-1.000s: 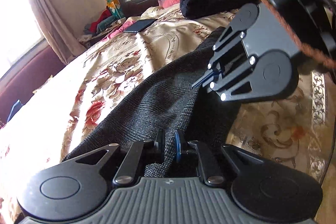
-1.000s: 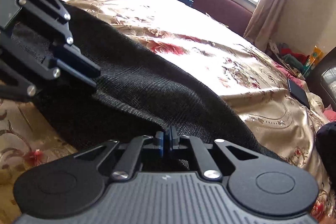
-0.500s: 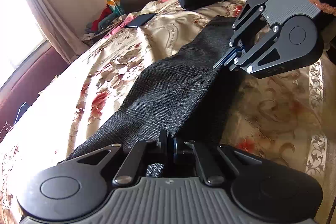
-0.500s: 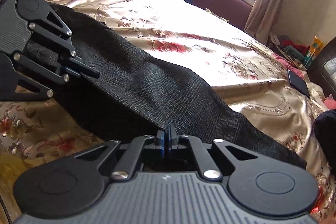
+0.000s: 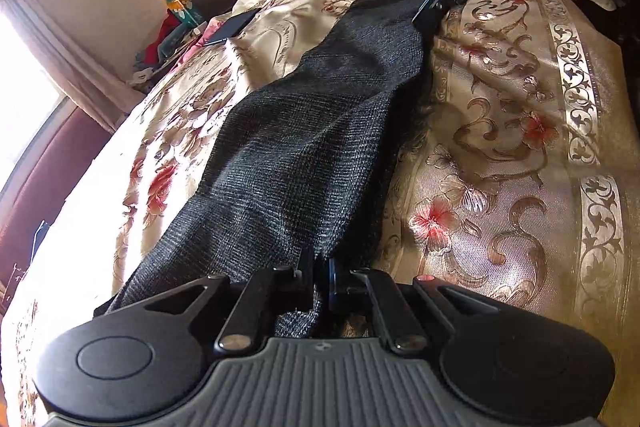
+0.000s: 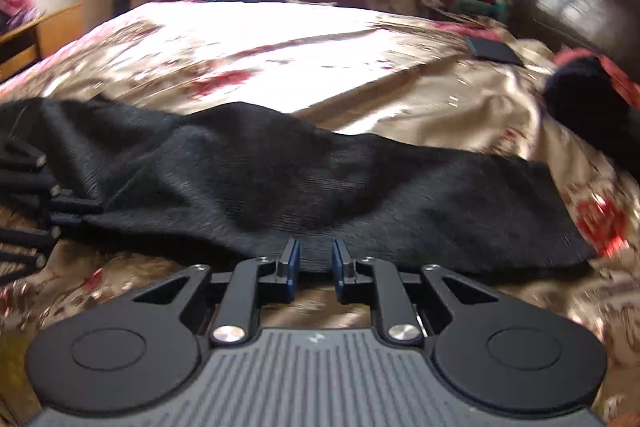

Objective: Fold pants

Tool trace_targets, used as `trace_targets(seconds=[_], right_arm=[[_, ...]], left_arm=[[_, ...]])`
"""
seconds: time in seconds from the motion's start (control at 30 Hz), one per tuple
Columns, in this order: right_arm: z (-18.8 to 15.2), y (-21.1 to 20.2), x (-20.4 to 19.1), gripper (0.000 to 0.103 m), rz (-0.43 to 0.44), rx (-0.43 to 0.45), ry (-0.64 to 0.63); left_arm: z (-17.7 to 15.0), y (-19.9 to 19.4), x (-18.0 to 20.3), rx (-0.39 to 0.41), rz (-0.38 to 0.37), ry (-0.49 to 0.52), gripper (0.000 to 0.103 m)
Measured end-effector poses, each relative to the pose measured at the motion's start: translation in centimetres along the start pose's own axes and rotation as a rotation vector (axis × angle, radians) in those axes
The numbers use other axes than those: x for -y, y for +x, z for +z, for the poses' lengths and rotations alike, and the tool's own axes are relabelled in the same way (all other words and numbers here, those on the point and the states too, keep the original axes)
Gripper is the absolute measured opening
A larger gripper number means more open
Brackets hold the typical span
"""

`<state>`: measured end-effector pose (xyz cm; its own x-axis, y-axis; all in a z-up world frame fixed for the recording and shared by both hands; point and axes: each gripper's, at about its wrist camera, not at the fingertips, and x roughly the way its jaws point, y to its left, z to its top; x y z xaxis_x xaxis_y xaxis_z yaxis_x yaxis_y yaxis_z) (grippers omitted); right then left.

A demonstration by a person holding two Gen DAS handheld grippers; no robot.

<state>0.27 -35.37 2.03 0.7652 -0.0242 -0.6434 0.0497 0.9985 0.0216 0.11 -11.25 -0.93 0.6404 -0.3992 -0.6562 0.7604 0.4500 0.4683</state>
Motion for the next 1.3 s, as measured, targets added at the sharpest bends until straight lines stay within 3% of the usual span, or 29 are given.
trace_targets(seconds=[0.03, 0.2, 0.37, 0.5, 0.63, 0.77, 0.83, 0.93, 1.07, 1.2, 1.3], right_arm=[[0.1, 0.1, 2.1, 0.022, -0.042, 0.012, 0.095], [0.0, 0.8, 11.2, 0.024, -0.187, 0.088, 0.558], [-0.7, 3.4, 13.8, 0.024, -0.189, 0.033, 0.766], [-2.4, 2.0, 14.1, 0.024, -0.179, 0.083, 0.888], [-2.8, 2.6, 14.6, 0.027, -0.196, 0.119, 0.953], [-1.8, 4.4, 15.0, 0.041, -0.173, 0.169, 1.049], [-1.6, 5.3, 15.1, 0.041, -0.152, 0.188, 1.084], [-1.7, 6.0, 15.7, 0.008, -0.093, 0.197, 1.129], [-2.0, 3.3, 17.2, 0.006, -0.075, 0.254, 1.109], [-2.1, 1.7, 18.0, 0.005, -0.223, 0.221, 1.03], [-2.2, 2.4, 18.1, 0.006, -0.333, 0.099, 0.956]], left_arm=[[0.0, 0.1, 0.1, 0.001, 0.003, 0.001, 0.02], [0.1, 0.3, 0.3, -0.007, 0.001, 0.003, 0.02], [0.4, 0.5, -0.2, -0.018, -0.008, -0.051, 0.02], [0.2, 0.5, 0.0, -0.006, -0.001, -0.058, 0.02], [0.5, 0.7, 0.1, 0.011, -0.004, -0.064, 0.02], [1.1, 1.0, 0.3, 0.024, -0.006, -0.083, 0.021], [1.3, 1.3, 0.4, 0.035, 0.003, -0.093, 0.021], [1.7, 1.6, 0.5, 0.033, 0.009, -0.113, 0.021], [2.8, 2.0, 0.6, 0.057, -0.024, -0.186, 0.021], [4.6, 2.9, 1.8, 0.113, -0.098, -0.231, 0.02], [5.4, 2.7, 2.4, 0.127, -0.108, -0.218, 0.02]])
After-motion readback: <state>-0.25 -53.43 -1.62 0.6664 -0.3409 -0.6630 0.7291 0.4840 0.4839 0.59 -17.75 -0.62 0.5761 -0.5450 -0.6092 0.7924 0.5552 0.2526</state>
